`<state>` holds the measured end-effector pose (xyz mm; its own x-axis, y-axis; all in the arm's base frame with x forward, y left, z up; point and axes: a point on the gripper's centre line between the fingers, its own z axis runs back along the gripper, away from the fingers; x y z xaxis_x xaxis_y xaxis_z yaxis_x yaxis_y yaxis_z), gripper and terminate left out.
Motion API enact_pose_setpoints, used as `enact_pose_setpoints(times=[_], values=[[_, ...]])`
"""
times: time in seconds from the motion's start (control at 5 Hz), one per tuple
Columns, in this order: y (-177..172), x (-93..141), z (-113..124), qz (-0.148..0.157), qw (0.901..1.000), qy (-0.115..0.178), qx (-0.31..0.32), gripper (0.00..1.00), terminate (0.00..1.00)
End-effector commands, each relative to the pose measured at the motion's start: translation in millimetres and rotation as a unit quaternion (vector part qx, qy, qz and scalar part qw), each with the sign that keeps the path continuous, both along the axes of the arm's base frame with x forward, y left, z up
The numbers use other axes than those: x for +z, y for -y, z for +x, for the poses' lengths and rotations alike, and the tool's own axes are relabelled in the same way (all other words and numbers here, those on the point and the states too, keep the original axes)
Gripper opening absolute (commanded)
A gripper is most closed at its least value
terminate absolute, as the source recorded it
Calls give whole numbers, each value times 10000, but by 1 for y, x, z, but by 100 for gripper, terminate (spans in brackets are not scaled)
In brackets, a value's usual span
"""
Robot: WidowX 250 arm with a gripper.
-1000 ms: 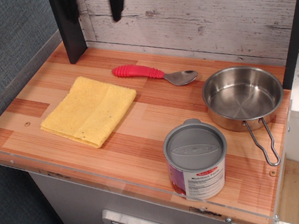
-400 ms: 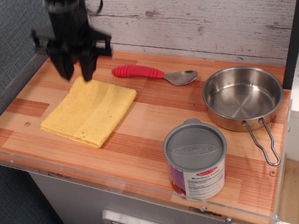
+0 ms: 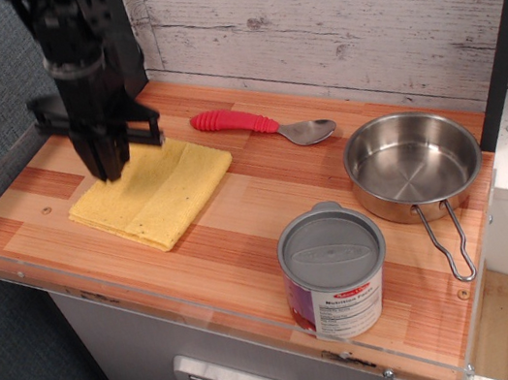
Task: Move yellow cloth to the left of the can
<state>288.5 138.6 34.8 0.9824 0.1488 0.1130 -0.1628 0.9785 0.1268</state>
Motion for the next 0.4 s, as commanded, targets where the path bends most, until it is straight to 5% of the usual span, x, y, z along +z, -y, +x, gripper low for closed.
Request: enact_pose_setpoints(times=[0.0,0.2], values=[[0,-9,-2,-151,9993,345,29,0,0],[9,-15,-8,-128,9996,254,89,0,0]])
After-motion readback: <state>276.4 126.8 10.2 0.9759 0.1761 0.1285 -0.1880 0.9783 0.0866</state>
